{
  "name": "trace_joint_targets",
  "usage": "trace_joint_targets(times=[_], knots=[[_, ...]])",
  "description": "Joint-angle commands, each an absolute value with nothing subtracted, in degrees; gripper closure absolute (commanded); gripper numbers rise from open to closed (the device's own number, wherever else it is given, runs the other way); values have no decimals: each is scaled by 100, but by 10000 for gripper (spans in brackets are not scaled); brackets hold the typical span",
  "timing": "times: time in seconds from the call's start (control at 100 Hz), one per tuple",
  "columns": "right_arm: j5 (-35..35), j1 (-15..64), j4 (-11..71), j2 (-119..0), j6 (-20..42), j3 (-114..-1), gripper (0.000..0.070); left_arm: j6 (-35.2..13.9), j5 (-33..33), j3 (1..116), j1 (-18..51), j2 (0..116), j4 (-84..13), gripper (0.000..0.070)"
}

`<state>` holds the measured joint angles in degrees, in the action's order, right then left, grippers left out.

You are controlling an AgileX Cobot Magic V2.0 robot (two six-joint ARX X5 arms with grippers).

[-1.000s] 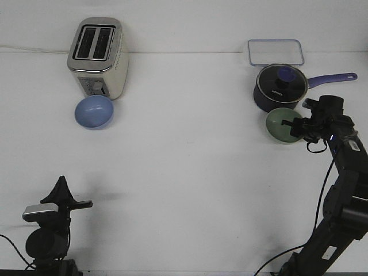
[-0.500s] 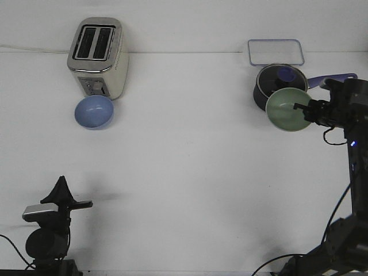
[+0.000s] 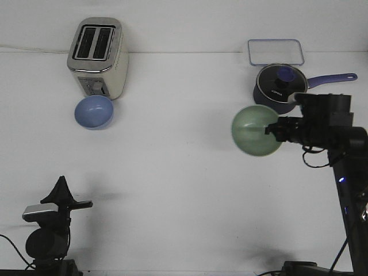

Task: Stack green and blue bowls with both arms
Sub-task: 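Lift the green bowl with the right gripper and lower it at table center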

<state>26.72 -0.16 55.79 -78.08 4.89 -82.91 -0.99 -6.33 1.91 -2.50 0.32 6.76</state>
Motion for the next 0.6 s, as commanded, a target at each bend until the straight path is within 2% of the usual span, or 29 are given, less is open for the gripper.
trace_joint_targets(times=[0.0,0.32,0.59], knots=[[2700,355,5476,-7811,447,-8044,700,-110,-668,80,-261,25,738,685],[2370,2141,4698,-7905,965,-6733,700,-110,-668,80,-261,25,738,685],[2075,2840,4453,-8488,1090,-6436,700,-110,-668,80,-261,25,738,685]])
